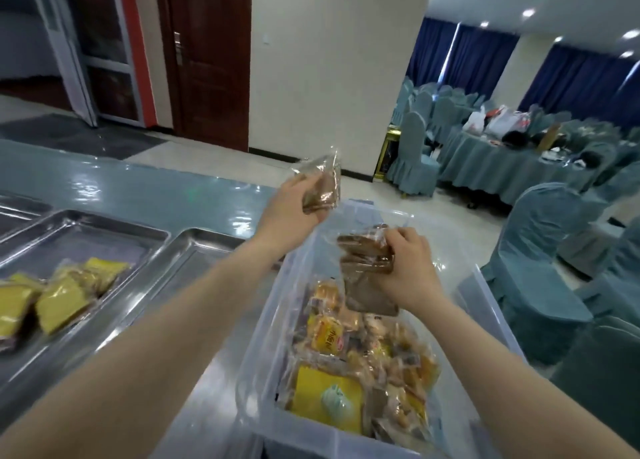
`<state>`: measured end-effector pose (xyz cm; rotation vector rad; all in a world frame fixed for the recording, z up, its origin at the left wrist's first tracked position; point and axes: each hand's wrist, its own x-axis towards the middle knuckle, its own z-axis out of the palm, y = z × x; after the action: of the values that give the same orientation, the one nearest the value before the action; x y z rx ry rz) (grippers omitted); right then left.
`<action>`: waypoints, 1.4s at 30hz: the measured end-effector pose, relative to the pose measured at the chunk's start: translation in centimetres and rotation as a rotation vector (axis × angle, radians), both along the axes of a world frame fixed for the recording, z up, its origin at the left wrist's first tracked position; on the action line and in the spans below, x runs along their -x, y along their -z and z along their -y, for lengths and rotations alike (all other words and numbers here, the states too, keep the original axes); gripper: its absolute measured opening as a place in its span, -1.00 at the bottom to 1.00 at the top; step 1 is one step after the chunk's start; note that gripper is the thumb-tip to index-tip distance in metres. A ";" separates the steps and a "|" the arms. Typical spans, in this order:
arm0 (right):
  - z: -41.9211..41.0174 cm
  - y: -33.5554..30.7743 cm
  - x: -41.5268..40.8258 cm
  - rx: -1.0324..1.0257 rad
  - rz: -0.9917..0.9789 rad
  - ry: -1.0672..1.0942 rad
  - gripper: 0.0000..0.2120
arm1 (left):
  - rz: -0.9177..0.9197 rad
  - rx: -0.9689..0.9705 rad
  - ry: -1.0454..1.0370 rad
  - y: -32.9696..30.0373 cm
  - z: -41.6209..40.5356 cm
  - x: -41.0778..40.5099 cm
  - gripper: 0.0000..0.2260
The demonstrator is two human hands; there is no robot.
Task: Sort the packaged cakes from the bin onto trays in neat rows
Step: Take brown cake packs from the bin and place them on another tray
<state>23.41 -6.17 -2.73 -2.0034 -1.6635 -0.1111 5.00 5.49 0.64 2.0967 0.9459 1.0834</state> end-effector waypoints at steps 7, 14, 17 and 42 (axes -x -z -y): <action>0.5 -6.3 12.0 -0.360 0.142 -0.198 -0.55 | 0.250 0.049 -0.135 -2.8 0.2 15.0 -0.43; -2.6 -6.5 28.3 -0.385 0.225 -0.419 -0.48 | 0.235 0.070 -0.290 0.1 0.5 31.4 -0.42; -4.6 -4.2 36.0 -0.321 0.194 -0.500 -0.46 | 0.184 0.109 -0.323 2.7 0.9 40.1 -0.43; -30.0 15.2 74.2 0.377 -1.522 -0.163 -0.35 | 0.271 0.688 -0.661 15.7 -15.5 77.2 -0.54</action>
<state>-50.79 23.80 -17.96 -1.3400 -0.7649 1.4666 -72.21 21.03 -15.11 1.0693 1.6387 1.0863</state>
